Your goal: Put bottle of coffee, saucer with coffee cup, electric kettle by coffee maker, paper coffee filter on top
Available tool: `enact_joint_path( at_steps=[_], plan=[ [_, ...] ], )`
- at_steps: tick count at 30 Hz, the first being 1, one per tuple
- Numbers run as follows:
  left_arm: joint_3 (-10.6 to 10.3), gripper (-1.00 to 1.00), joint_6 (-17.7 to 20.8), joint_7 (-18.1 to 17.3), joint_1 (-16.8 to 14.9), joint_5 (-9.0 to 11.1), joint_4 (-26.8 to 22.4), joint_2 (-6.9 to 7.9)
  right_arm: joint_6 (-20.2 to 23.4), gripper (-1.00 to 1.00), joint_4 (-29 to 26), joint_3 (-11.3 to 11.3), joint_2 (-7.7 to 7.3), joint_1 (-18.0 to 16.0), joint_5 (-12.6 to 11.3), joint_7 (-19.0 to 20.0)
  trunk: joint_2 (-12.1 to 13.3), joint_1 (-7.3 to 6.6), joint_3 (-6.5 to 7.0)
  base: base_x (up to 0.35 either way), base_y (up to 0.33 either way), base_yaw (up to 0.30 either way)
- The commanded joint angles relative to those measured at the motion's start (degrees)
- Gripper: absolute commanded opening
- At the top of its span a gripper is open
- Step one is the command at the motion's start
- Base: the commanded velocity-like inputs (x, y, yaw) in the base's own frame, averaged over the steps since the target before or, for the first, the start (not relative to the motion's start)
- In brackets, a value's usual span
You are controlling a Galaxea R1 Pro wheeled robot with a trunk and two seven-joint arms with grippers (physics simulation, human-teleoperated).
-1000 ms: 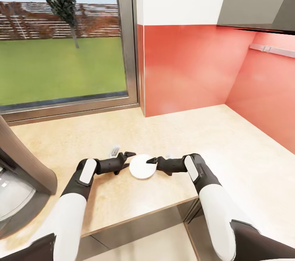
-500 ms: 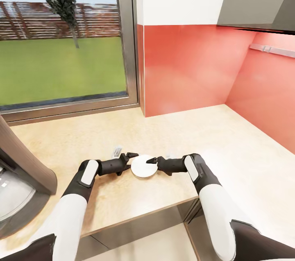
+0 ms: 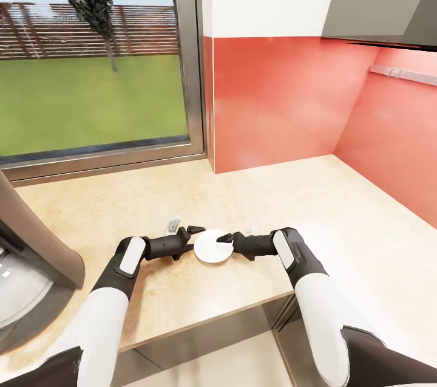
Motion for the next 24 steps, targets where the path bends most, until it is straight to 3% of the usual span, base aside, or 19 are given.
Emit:
enact_joint_path(
  at_steps=[1, 24],
  plan=[
    [0.4, 1.00, 0.2, -0.5, -0.1, -1.1, 0.0, -0.07, 0.3, -1.00, 0.0, -0.3, 0.07, -0.1, 0.5, 0.1, -0.1, 0.04, -0.12, 0.000, 0.000, 0.000],
    [0.3, 1.00, 0.2, -0.6, -0.1, -1.1, -0.1, 0.19, 0.3, -1.00, -0.8, -0.3, 0.07, -0.1, 0.4, 0.1, -0.1, 0.04, -0.12, 0.000, 0.000, 0.000]
  ],
)
